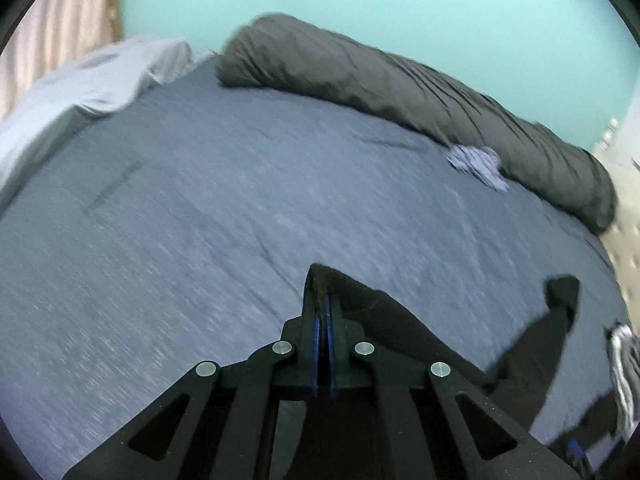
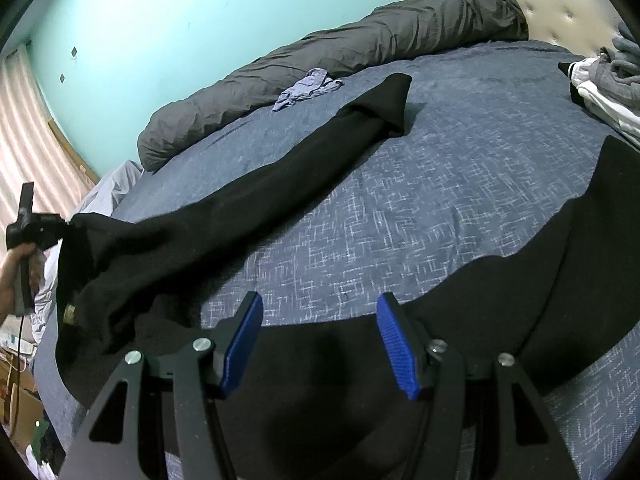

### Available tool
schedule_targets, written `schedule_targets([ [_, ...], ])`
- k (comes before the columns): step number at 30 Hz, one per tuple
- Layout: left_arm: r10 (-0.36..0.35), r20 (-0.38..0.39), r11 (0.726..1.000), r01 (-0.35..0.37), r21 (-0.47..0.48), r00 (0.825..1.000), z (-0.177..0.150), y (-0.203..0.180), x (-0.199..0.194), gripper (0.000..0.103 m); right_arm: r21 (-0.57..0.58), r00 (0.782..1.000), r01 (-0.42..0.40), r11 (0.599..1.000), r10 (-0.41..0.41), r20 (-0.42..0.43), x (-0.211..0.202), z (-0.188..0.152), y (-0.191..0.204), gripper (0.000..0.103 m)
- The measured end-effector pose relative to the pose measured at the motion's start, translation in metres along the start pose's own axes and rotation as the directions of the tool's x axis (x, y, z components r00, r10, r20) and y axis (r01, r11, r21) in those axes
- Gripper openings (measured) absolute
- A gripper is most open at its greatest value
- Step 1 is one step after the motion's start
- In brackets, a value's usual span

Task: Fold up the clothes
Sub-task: 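Pull the black pants waistband with the left gripper and release it flat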

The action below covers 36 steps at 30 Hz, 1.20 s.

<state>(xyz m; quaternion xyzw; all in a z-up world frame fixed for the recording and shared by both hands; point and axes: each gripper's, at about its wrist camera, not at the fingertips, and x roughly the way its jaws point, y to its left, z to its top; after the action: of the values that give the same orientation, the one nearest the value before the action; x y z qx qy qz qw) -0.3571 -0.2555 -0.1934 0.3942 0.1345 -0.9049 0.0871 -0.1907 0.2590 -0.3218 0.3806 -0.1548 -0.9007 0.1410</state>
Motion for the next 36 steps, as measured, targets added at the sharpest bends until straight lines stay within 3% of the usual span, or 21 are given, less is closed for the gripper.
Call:
schedule_targets([
  [3, 0.023, 0.016, 0.997, -0.022, -0.078, 1.000, 0.015, 0.019, 0.009, 0.002, -0.005, 1.000, 0.002, 1.000, -0.002, -0.007, 0.003, -0.001, 0.000, 0.060],
  [7, 0.026, -0.069, 0.991, -0.035, -0.128, 0.997, 0.007, 0.028, 0.044, 0.006, -0.012, 1.000, 0.004, 1.000, -0.004, -0.016, 0.006, -0.001, 0.000, 0.060],
  [9, 0.031, -0.101, 0.990, -0.044, -0.135, 0.994, -0.002, 0.031, 0.057, 0.015, -0.016, 1.000, 0.005, 1.000, -0.005, -0.021, 0.008, -0.002, 0.000, 0.060],
  [10, 0.023, -0.115, 0.990, -0.039, -0.134, 0.993, -0.008, 0.033, 0.060, 0.026, -0.018, 1.000, 0.006, 1.000, -0.006, -0.023, 0.009, -0.002, 0.000, 0.060],
  [11, 0.015, -0.123, 0.991, -0.031, -0.134, 0.992, -0.014, 0.036, 0.060, 0.045, -0.020, 1.000, 0.006, 1.000, -0.007, -0.026, 0.010, -0.002, 0.000, 0.060],
  [13, -0.004, -0.131, 0.991, -0.014, -0.134, 0.991, -0.026, 0.042, 0.055, 0.056, -0.022, 1.000, 0.006, 1.000, -0.007, -0.028, 0.011, -0.002, 0.000, 0.060],
  [17, -0.076, -0.192, 0.992, 0.055, -0.113, 0.979, -0.062, 0.049, 0.035, 0.056, -0.024, 1.000, 0.006, 1.000, -0.007, -0.025, 0.012, -0.002, 0.000, 0.060],
  [28, -0.164, -0.299, 0.985, 0.140, -0.100, 0.940, -0.183, 0.070, -0.034, 0.056, -0.015, 0.999, 0.024, 1.000, -0.024, 0.049, -0.010, -0.004, -0.002, 0.060],
  [36, -0.160, -0.325, 0.987, 0.160, -0.024, 0.932, -0.234, 0.061, -0.060, 0.065, 0.067, 0.995, 0.055, 0.996, -0.060, 0.077, -0.040, -0.014, -0.013, 0.060],
])
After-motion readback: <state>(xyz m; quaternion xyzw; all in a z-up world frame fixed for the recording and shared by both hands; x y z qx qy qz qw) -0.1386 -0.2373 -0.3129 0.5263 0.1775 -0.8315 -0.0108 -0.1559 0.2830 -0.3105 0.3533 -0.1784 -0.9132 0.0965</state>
